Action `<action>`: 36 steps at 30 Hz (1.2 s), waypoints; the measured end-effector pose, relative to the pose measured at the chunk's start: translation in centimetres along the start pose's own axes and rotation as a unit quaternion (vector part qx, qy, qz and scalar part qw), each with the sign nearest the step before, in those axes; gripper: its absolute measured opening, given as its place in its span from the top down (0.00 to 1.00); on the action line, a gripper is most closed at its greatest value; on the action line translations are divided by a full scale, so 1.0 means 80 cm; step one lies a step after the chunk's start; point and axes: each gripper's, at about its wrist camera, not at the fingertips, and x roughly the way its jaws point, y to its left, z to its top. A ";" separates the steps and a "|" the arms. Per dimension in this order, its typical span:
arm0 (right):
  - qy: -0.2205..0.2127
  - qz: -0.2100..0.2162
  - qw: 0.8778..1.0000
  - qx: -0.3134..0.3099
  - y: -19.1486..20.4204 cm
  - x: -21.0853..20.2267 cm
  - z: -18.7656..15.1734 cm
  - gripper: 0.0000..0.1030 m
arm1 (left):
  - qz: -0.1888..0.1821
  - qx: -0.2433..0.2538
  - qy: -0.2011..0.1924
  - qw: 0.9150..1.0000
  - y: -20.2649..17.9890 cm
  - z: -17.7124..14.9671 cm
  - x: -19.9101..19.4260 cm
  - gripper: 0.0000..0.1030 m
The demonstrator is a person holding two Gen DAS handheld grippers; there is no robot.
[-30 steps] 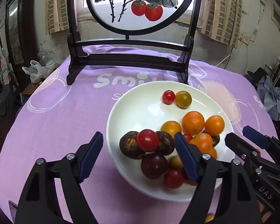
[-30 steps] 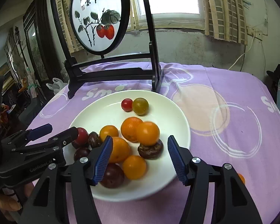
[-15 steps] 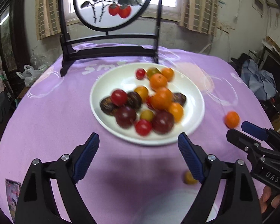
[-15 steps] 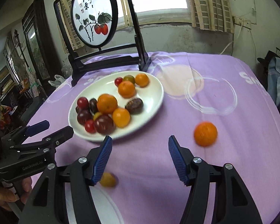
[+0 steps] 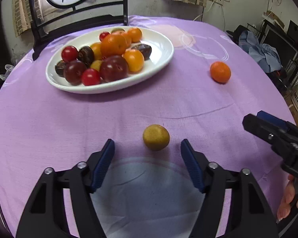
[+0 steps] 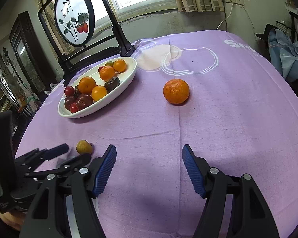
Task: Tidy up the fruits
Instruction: 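Grasp a mandarin with the right gripper while the left grasps a yellow fruit, then lower the mandarin and yellow fruit into the plate and open both grippers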
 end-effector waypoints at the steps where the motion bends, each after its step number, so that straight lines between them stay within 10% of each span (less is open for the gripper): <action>1: -0.001 0.001 1.000 -0.001 0.000 0.000 -0.001 0.32 | 0.001 -0.001 0.004 1.000 -0.001 0.000 0.005 0.45; 4: 0.000 0.000 1.000 -0.012 0.004 0.003 -0.003 0.32 | 0.010 0.021 -0.013 1.000 -0.006 0.002 0.006 0.73; 27: 0.030 -0.146 0.987 -0.055 0.009 0.105 0.060 0.23 | -0.016 0.015 -0.035 0.999 0.047 -0.032 -0.037 0.73; 36: 0.013 -0.189 0.980 -0.055 0.011 0.118 0.084 0.59 | -0.012 0.008 -0.029 0.999 0.054 -0.031 -0.031 0.73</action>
